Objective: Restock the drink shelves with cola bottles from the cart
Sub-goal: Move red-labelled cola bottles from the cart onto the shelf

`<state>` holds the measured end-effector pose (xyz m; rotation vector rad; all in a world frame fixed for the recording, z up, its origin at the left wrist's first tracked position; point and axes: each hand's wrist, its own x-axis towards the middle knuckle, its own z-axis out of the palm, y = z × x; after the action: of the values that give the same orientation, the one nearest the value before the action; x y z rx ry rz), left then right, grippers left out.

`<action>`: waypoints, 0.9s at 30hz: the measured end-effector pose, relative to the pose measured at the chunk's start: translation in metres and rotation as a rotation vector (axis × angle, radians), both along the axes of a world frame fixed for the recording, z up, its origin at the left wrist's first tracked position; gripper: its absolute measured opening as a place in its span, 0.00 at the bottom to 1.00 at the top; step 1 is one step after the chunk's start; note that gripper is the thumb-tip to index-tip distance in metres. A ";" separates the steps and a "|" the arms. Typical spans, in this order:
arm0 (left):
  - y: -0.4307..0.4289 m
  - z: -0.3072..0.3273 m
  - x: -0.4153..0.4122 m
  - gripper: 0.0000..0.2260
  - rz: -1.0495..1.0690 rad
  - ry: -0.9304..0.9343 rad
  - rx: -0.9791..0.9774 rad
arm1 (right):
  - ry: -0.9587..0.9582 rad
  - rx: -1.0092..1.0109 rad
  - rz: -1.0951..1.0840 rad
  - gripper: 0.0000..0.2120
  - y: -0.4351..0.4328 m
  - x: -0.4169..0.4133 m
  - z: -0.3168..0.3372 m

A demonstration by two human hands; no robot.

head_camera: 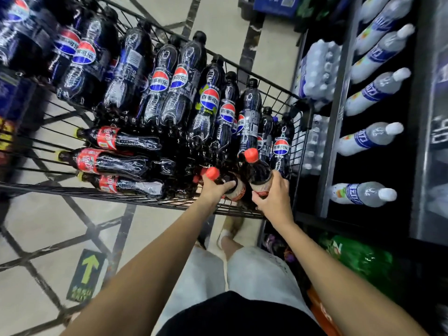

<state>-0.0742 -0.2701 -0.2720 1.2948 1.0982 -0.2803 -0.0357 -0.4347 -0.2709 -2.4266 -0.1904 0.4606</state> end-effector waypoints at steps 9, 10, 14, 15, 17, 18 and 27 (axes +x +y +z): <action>-0.007 0.010 0.001 0.25 -0.207 -0.186 0.154 | -0.028 0.062 -0.186 0.36 -0.009 0.004 0.014; -0.004 0.016 0.003 0.25 -0.244 -0.200 0.169 | -0.041 0.063 -0.207 0.35 -0.009 0.005 0.018; 0.009 0.052 0.019 0.28 -0.394 -0.292 0.214 | -0.123 0.097 -0.298 0.34 -0.004 0.011 0.041; 0.012 0.062 0.024 0.27 -0.431 -0.326 0.251 | -0.136 0.111 -0.310 0.34 -0.002 0.013 0.049; 0.018 0.084 0.033 0.23 -0.474 -0.388 0.277 | -0.158 0.149 -0.325 0.34 0.002 0.015 0.067; 0.021 0.094 0.037 0.21 -0.480 -0.416 0.282 | -0.178 0.175 -0.335 0.33 0.004 0.016 0.076; 0.041 0.161 0.046 0.11 -0.485 -0.494 0.116 | -0.231 0.379 -0.538 0.28 0.032 -0.021 0.140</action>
<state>-0.0281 -0.2292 -0.1115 1.6188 0.3790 -0.2378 -0.0567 -0.4026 -0.1314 -2.0376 0.2547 -0.0933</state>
